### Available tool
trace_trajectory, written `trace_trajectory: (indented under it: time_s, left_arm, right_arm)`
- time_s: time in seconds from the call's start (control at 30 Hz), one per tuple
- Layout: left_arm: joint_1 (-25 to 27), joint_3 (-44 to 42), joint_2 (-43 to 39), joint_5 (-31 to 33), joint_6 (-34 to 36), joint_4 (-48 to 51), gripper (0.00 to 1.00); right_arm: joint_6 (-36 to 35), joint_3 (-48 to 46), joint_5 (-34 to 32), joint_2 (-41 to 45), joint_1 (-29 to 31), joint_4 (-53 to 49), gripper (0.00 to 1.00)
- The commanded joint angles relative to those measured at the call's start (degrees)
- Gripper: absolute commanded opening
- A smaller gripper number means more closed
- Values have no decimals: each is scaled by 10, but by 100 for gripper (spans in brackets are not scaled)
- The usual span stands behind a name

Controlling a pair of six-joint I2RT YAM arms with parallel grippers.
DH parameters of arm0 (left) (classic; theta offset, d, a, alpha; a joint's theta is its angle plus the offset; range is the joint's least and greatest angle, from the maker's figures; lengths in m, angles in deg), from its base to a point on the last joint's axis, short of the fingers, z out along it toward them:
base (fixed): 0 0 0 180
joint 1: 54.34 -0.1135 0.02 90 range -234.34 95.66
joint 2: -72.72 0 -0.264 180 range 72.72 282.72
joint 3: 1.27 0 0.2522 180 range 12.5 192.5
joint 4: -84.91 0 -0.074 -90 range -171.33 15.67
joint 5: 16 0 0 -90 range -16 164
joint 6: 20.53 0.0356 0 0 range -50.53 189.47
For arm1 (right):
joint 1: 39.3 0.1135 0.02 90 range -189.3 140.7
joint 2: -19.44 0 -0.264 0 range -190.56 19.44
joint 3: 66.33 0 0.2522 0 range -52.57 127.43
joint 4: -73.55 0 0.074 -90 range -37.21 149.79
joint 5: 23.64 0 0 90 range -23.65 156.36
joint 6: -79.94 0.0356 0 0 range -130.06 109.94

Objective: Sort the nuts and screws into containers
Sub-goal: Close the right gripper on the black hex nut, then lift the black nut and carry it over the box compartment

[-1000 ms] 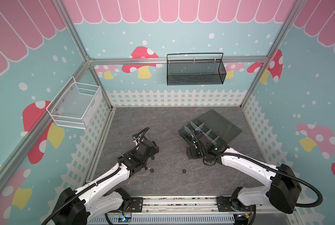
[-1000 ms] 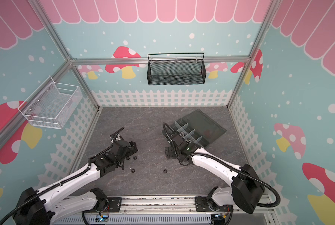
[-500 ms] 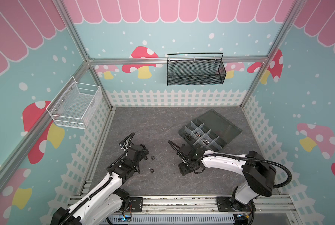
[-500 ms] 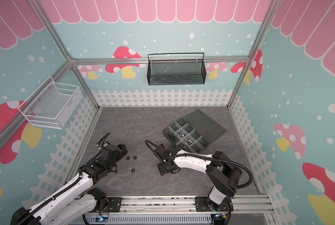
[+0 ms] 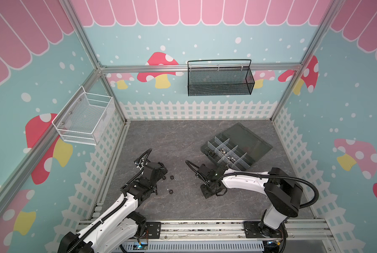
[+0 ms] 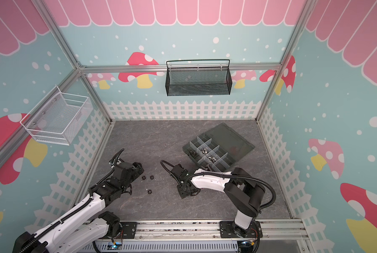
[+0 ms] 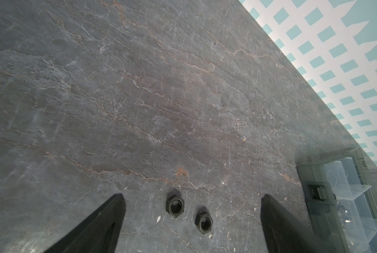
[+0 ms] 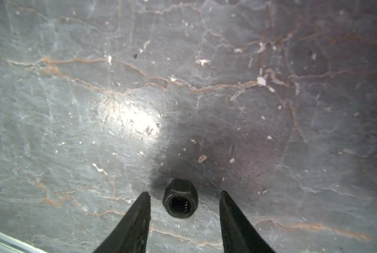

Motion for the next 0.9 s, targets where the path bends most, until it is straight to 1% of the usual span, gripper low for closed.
trace_trajectory:
  time_s: [0.0, 0.17, 0.3, 0.53, 0.6, 0.67, 0.87]
  left_arm:
    - [-6, -8, 6, -12, -17, -10, 97]
    - [-9, -5, 16, -18, -19, -17, 97]
    - [-9, -3, 23, -23, -18, -23, 97]
    - [-8, -3, 34, -31, -18, -29, 97]
    - [-9, -4, 36, -32, -20, -30, 97]
    - [-8, -4, 37, -34, -20, -31, 97]
    - [-8, -7, 32, -34, -20, -30, 97]
  right_arm:
    - [16, 2, -29, -14, 3, -13, 48]
    - [15, 1, -15, -22, 4, -14, 42]
    - [17, -10, -3, -18, 3, -19, 41]
    - [37, -31, -23, -5, 3, -45, 40]
    - [38, -29, -20, -4, 3, -42, 38]
    - [38, -24, -15, -5, 3, -39, 33]
    - [35, -15, -7, -6, 4, -29, 30]
